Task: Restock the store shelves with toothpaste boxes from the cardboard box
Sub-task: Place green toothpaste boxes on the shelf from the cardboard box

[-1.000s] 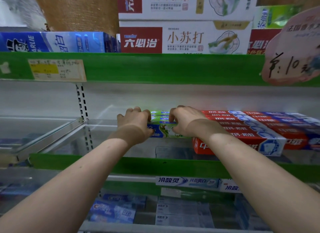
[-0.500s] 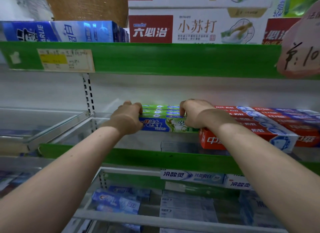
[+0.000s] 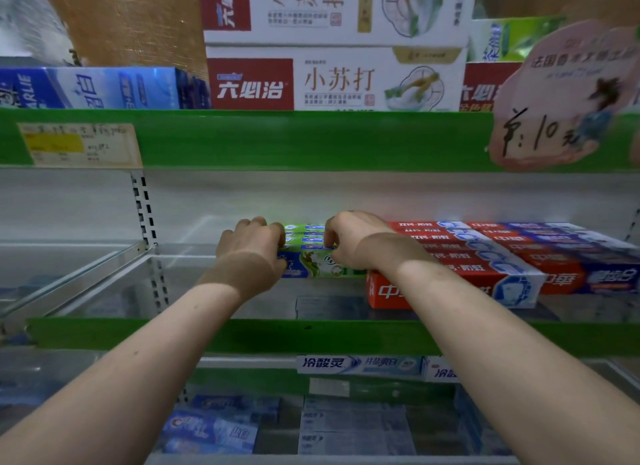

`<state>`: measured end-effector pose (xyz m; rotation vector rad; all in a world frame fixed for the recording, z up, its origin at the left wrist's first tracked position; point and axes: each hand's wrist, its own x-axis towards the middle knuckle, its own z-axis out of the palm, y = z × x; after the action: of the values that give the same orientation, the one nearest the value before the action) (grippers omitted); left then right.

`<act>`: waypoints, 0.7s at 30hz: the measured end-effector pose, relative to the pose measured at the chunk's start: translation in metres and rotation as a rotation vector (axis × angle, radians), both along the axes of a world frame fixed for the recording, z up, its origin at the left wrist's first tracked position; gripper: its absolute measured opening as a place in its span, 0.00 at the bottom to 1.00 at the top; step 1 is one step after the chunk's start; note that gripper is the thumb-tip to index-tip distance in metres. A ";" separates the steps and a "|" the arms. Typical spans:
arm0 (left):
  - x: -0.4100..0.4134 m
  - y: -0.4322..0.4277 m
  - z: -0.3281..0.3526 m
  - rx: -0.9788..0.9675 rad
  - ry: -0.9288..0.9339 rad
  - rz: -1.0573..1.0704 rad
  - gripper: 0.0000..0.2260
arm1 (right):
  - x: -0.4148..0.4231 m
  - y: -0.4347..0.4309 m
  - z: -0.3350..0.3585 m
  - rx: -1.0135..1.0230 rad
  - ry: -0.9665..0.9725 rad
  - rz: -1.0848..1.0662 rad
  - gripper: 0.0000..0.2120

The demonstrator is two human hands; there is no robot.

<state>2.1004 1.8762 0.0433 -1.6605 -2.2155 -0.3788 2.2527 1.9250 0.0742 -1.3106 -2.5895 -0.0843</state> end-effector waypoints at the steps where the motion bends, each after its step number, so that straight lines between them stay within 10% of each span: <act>1: 0.001 0.000 0.000 0.000 -0.003 -0.002 0.15 | 0.001 0.000 -0.002 0.001 0.013 -0.003 0.12; 13: 0.002 -0.003 0.009 -0.007 -0.158 -0.024 0.15 | -0.007 0.001 0.008 -0.035 0.039 -0.007 0.11; 21: -0.004 -0.021 0.011 0.406 -0.641 -0.043 0.12 | -0.043 -0.036 0.010 -0.241 0.728 0.212 0.05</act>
<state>2.0967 1.8555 0.0540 -1.4921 -2.2841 -1.4358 2.2095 1.8885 0.0841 -0.8857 -2.1104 0.6369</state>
